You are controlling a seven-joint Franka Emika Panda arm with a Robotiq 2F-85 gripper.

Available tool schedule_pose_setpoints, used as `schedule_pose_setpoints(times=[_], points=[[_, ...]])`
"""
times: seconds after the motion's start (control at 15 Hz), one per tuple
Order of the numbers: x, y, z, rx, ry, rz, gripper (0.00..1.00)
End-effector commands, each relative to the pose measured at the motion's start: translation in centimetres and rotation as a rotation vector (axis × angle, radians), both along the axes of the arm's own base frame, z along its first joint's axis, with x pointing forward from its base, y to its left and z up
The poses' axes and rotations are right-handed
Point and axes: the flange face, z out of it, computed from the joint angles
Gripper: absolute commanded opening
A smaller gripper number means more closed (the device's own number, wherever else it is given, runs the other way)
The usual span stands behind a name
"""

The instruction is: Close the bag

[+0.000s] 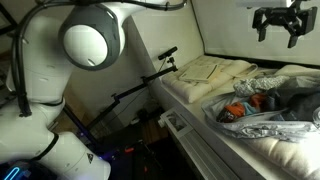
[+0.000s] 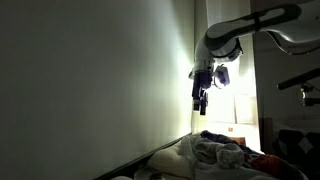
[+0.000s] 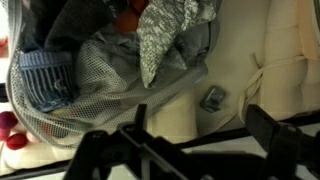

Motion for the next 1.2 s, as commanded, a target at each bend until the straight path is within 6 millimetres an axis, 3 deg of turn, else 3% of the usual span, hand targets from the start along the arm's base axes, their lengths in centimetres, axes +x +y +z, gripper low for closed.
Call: schedule_pose_setpoints(times=[0.0,0.8,1.13], points=[[0.2,0.4,0.0,-0.056,0.018,-0.054,1.00],[0.2,-1.1,-4.6,-0.176,0.107,-0.183,1.00],[0.5,-1.2,-5.0,-0.228,0.087,-0.195,1.00]])
